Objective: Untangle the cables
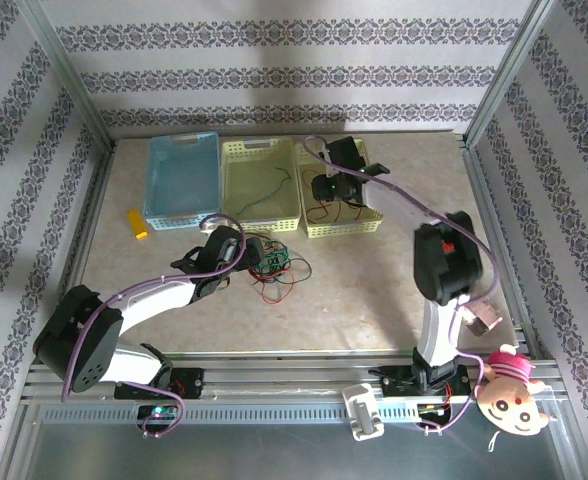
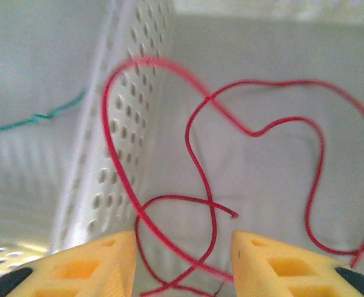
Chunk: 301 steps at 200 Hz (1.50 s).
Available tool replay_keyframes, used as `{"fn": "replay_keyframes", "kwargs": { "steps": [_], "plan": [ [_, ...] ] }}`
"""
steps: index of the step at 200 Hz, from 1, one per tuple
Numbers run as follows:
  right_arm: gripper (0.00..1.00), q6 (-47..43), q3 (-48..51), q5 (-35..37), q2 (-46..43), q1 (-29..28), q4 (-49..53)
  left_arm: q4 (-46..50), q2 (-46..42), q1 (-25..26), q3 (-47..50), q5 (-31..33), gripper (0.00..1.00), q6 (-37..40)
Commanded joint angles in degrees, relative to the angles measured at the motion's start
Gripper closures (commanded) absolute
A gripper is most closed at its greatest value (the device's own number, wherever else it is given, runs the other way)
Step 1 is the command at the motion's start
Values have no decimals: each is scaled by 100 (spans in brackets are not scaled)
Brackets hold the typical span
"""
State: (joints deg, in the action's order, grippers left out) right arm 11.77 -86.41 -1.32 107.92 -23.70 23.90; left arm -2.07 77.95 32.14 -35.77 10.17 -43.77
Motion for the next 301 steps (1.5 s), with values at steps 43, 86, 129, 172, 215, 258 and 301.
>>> {"fn": "replay_keyframes", "kwargs": {
  "steps": [43,86,129,172,215,258,301],
  "plan": [
    [56,-719,2168,-532,-1913,-1640,-169,-101,114,-22,-78,122,1,57],
    [57,-869,2787,-1213,-1684,-2116,-180,5,170,-23,-97,217,1,15],
    [60,-838,2602,-1261,-916,-2042,-456,-1,249,-15,-106,11,1,61],
    [83,-542,2437,-1449,-443,-1937,-817,-135,424,-13,-175,-314,2,138],
    [100,-534,2766,-1506,-1310,-1823,-877,-242,847,-5,-348,-744,3,227],
    [100,-602,2946,-1446,-2719,-1736,-735,-315,1352,-3,-534,-839,3,238],
    [100,-523,2788,-1445,-4007,-1387,-884,-382,1702,-6,-638,-904,3,209]
  ]
}}
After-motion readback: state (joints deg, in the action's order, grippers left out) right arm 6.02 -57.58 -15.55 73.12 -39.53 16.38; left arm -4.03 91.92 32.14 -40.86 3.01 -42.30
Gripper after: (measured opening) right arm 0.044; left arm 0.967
